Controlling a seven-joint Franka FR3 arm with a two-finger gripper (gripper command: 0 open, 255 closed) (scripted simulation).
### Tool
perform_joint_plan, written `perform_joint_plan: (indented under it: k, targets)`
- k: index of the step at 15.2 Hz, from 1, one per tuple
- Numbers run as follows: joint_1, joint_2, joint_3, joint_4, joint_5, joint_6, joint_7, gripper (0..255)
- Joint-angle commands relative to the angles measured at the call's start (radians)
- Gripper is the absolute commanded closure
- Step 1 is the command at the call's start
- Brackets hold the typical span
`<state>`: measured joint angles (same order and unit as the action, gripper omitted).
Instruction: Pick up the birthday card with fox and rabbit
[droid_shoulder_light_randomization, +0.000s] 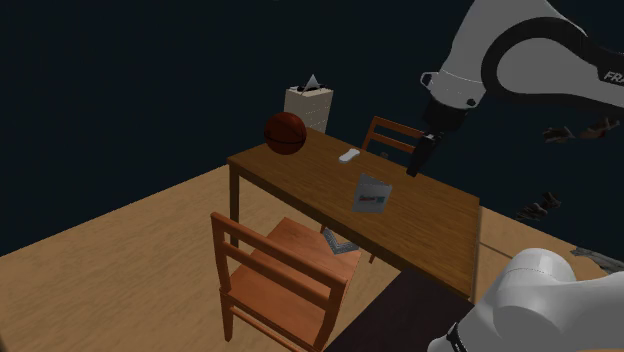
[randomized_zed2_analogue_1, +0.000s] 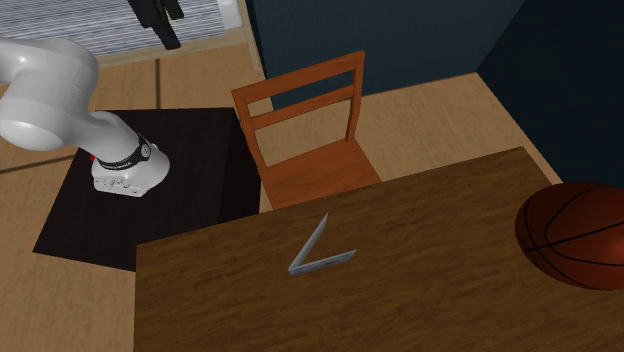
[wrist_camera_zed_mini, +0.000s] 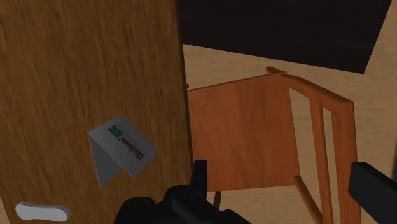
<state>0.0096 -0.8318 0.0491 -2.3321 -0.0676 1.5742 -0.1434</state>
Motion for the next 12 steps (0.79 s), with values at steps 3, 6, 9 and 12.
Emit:
perform_joint_plan:
  k: [3, 6, 9, 12]
  targets:
    - [-0.008, 0.021, -0.041, -0.026, -0.021, 0.047, -0.042, 0]
    - [-0.021, 0.064, -0.101, -0.056, -0.049, 0.119, -0.105, 0]
    - [-0.034, 0.12, -0.162, -0.073, -0.074, 0.193, -0.167, 0]
    - [-0.043, 0.19, -0.222, -0.078, -0.093, 0.267, -0.23, 0]
